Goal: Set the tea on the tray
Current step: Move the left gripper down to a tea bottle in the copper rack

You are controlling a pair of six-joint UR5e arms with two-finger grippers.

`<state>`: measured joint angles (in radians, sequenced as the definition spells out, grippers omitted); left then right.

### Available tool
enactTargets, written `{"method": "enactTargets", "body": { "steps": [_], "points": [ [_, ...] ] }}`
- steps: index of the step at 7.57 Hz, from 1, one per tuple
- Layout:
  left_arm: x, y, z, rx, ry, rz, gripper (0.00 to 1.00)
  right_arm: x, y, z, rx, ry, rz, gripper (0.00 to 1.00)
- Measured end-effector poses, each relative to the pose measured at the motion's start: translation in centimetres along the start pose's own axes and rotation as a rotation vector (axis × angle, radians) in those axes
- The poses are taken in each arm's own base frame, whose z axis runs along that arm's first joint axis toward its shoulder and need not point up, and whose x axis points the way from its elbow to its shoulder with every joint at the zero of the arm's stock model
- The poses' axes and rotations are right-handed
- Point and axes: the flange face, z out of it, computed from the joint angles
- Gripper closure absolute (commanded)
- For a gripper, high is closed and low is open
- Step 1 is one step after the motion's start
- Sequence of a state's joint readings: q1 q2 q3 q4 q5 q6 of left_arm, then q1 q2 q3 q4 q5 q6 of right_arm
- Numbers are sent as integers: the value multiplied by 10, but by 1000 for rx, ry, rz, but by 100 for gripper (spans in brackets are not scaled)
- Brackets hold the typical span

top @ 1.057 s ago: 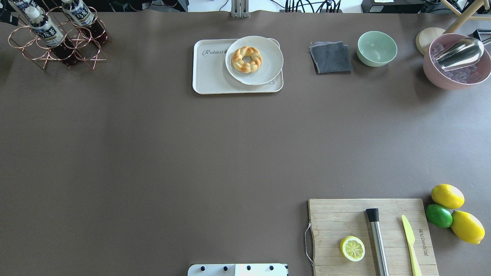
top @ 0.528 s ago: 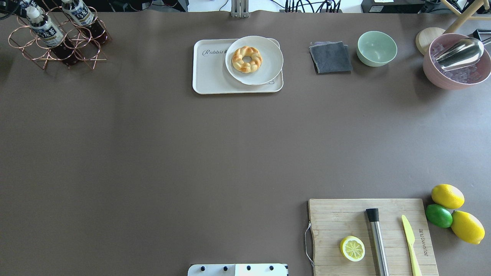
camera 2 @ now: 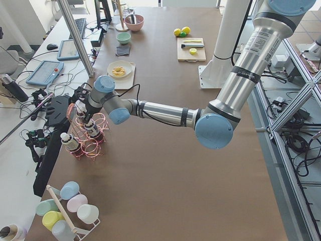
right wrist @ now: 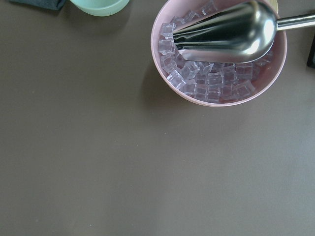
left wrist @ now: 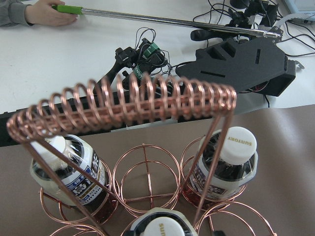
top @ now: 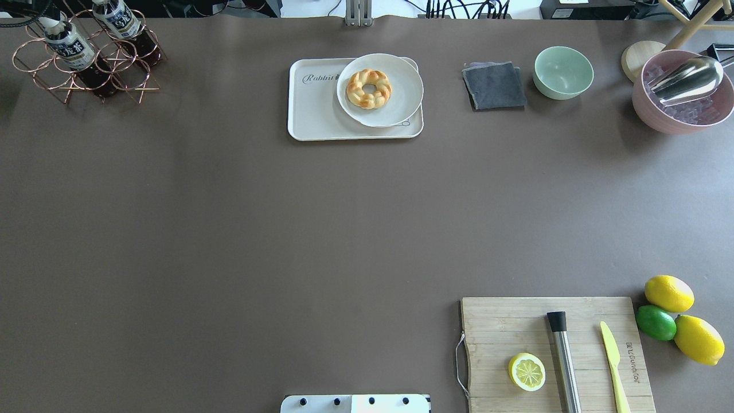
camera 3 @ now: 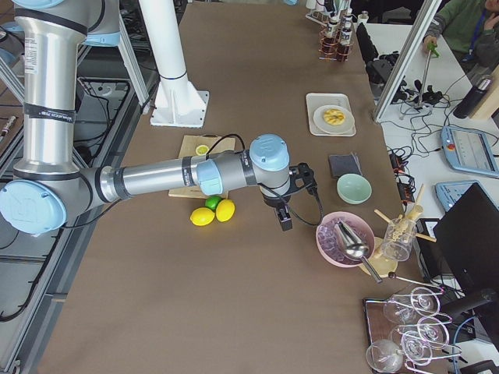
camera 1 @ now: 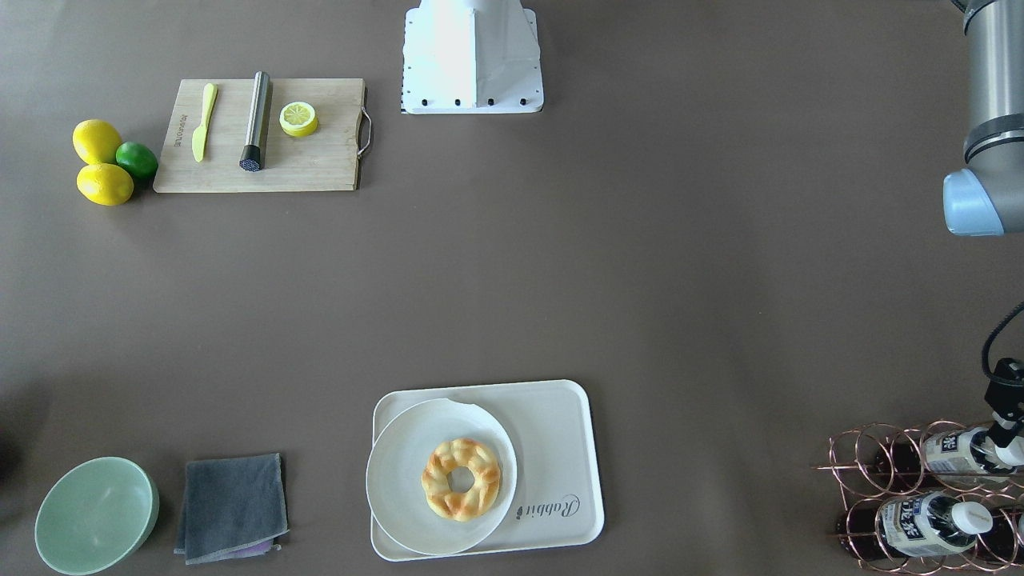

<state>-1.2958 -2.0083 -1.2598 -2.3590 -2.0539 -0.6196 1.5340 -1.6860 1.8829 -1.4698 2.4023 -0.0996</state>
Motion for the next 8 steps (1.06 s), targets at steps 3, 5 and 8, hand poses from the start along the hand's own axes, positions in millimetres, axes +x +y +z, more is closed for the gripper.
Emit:
{"method": "enactTargets", "body": {
  "steps": [3,5,8],
  "points": [
    [-4,0,5,0,-7,-5,37,-1,0,-1,2,0,-3,0],
    [-6,1,8,-3,-11,-7,37,-1,0,-1,1,0,-2,0],
    [-2,6,18,-5,-28,-3,41,-1,0,0,1,0,-1,0]
  ]
}}
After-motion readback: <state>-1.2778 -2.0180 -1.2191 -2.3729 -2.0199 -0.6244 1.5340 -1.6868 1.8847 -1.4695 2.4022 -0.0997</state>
